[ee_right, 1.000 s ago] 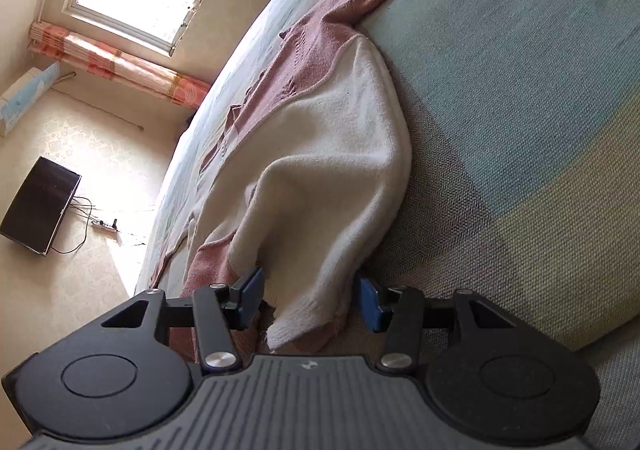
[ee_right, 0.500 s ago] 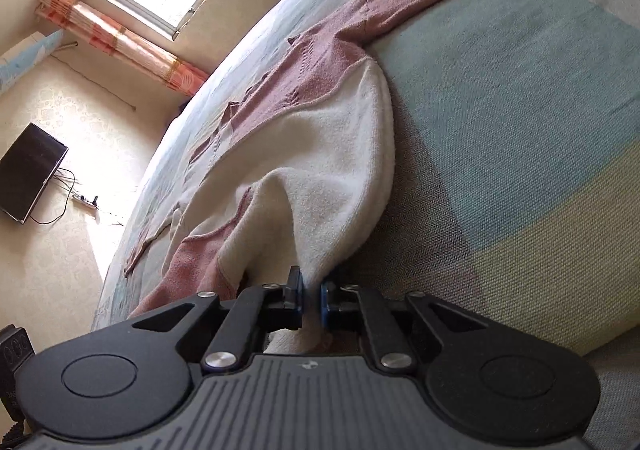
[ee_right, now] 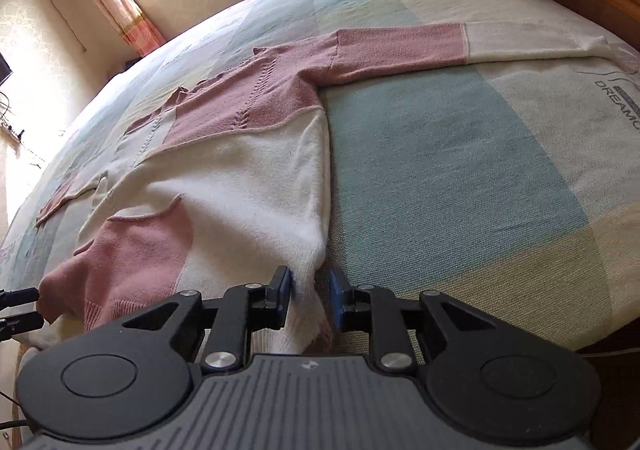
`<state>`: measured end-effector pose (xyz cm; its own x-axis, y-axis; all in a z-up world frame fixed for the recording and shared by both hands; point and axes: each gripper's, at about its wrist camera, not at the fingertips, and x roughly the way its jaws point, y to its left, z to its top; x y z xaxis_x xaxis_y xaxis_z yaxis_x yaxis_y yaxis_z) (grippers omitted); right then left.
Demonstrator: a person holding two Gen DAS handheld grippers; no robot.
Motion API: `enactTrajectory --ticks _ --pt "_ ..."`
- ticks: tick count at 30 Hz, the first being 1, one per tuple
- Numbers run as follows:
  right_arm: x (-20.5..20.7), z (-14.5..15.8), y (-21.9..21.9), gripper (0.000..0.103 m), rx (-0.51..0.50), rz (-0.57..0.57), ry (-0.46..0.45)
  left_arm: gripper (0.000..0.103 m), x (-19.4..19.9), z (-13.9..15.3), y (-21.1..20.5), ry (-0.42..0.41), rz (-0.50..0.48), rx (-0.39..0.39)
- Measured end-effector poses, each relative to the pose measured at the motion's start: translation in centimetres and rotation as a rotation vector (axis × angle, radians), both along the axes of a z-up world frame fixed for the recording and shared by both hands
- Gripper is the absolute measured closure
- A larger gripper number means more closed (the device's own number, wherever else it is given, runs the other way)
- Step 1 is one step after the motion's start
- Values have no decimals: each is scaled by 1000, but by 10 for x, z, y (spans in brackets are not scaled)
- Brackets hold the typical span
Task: Fold clothes
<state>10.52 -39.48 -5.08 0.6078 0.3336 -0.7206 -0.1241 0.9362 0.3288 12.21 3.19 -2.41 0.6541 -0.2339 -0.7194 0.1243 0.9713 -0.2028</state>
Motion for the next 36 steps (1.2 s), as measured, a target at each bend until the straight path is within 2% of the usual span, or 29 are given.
enactTrajectory --ticks 3,5,7,10,13,18,24,26,29,30,32,36 --pt "-6 16 21 65 -140 10 -90 2 0 2 23 -13 102 -78" --pt "-11 24 32 60 -191 31 -143 2 1 -1 38 -4 167 -121" --pt "-14 30 42 52 -192 77 -173 2 3 -6 51 6 211 -159" --pt "-17 30 58 46 -174 166 -187 2 11 -26 71 70 234 -295" --pt "-18 24 74 45 -177 213 -177 2 20 -47 81 123 239 -399" --pt "-19 16 89 46 -143 254 -148 2 39 -69 79 105 185 -489" --pt "-24 15 96 42 -138 272 -139 2 41 -67 63 155 48 -713" --pt "-26 15 94 40 -141 267 -137 2 28 -54 65 116 9 -786" --pt "-27 14 91 40 -150 264 -128 2 13 -32 79 14 -2 -873" --pt "-27 14 91 40 -154 267 -126 2 9 -24 86 -23 1 -890" --pt "-27 13 92 40 -159 275 -125 2 5 -13 94 -54 34 -835" --pt "-27 15 102 40 -160 302 -135 2 6 -18 100 12 116 -713"
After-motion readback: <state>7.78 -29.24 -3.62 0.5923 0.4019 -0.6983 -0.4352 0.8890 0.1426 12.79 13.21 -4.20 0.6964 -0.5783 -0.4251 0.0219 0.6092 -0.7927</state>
